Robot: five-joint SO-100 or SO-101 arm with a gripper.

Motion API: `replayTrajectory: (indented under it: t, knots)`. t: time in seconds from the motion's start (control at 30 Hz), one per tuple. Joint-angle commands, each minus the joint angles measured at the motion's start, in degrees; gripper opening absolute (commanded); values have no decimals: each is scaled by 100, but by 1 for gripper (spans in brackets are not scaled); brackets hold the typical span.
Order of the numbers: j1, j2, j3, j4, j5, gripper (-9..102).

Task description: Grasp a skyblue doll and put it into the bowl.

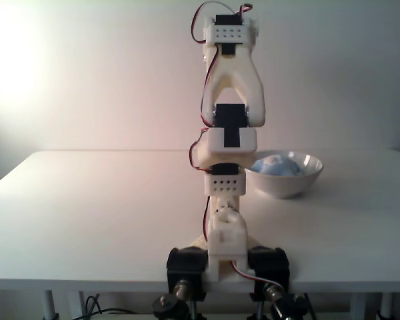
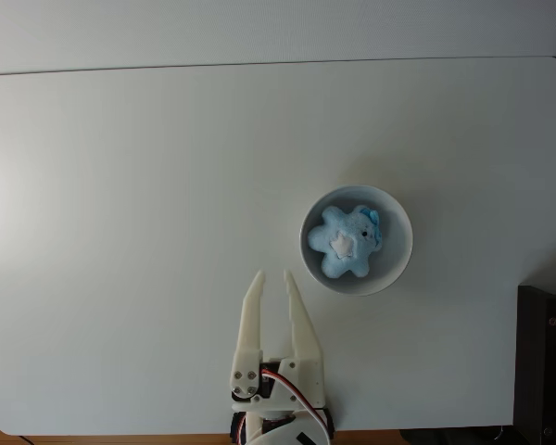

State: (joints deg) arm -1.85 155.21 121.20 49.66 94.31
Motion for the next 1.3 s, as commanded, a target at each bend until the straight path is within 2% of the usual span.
replayTrajectory:
  t: [0.0, 0.47, 0.6, 0.73, 0.87, 1.0, 1.27]
  knots:
    - [0, 756, 624, 0, -35, 7]
    - [-387, 2276, 2962, 62, -35, 7]
    - [-387, 2971, 3507, 703, 18, 7]
    - [-387, 3858, 3911, 1811, 35, 7]
    - [-369, 3981, 3955, 2716, 44, 7]
    - [-352, 4008, 3981, 2944, -18, 7]
    - [-316, 4061, 3902, 2883, -18, 7]
